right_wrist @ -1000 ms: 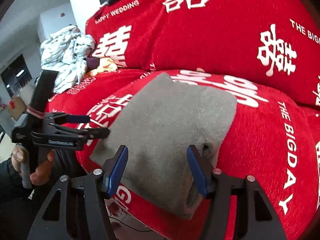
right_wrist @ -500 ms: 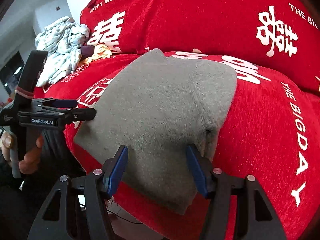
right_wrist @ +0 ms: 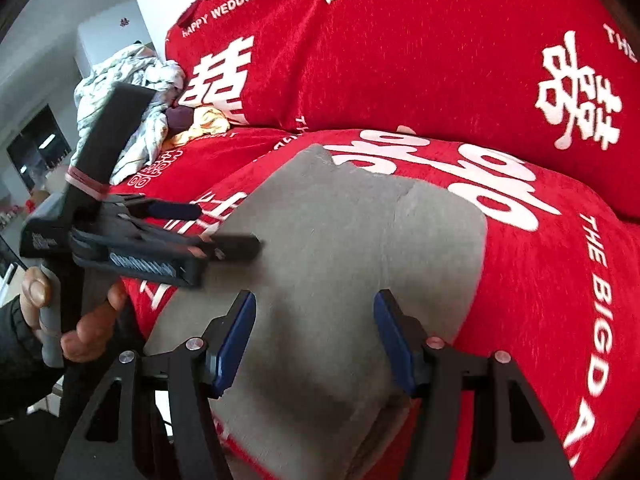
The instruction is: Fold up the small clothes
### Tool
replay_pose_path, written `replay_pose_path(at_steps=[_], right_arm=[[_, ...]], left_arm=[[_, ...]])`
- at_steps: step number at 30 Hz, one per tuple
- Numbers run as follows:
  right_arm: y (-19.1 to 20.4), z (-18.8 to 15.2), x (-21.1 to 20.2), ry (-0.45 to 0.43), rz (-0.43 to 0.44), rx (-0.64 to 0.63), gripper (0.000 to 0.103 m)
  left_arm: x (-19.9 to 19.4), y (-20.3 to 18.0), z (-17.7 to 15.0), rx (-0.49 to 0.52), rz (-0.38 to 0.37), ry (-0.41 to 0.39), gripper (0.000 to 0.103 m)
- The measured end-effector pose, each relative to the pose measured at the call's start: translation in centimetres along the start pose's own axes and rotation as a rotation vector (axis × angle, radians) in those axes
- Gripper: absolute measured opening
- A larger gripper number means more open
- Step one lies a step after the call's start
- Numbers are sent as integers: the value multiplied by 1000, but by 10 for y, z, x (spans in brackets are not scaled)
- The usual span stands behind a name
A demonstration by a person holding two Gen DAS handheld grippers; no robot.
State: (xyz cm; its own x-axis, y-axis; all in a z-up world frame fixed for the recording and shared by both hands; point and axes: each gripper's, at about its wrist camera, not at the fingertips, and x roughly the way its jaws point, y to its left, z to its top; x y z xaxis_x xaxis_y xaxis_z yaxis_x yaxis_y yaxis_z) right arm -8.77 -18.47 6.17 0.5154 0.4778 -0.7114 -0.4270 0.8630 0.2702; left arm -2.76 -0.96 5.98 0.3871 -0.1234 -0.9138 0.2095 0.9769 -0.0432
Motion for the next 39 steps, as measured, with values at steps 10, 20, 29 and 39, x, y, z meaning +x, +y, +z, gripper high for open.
replay_pose_path(at_steps=[10, 20, 29, 39], right_arm=[[-66, 32, 36, 31, 27, 166, 65], [-57, 41, 41, 58, -61, 111, 66], [19, -4, -8, 15, -96, -154, 66], [27, -29, -5, 118, -162, -121, 69]], left_arm=[[37, 6, 36, -18, -19, 60, 103], [48, 12, 49, -50, 5, 68, 103], [-8, 1, -6, -4, 82, -70, 103], [-4, -19, -42, 16, 109, -35, 103]])
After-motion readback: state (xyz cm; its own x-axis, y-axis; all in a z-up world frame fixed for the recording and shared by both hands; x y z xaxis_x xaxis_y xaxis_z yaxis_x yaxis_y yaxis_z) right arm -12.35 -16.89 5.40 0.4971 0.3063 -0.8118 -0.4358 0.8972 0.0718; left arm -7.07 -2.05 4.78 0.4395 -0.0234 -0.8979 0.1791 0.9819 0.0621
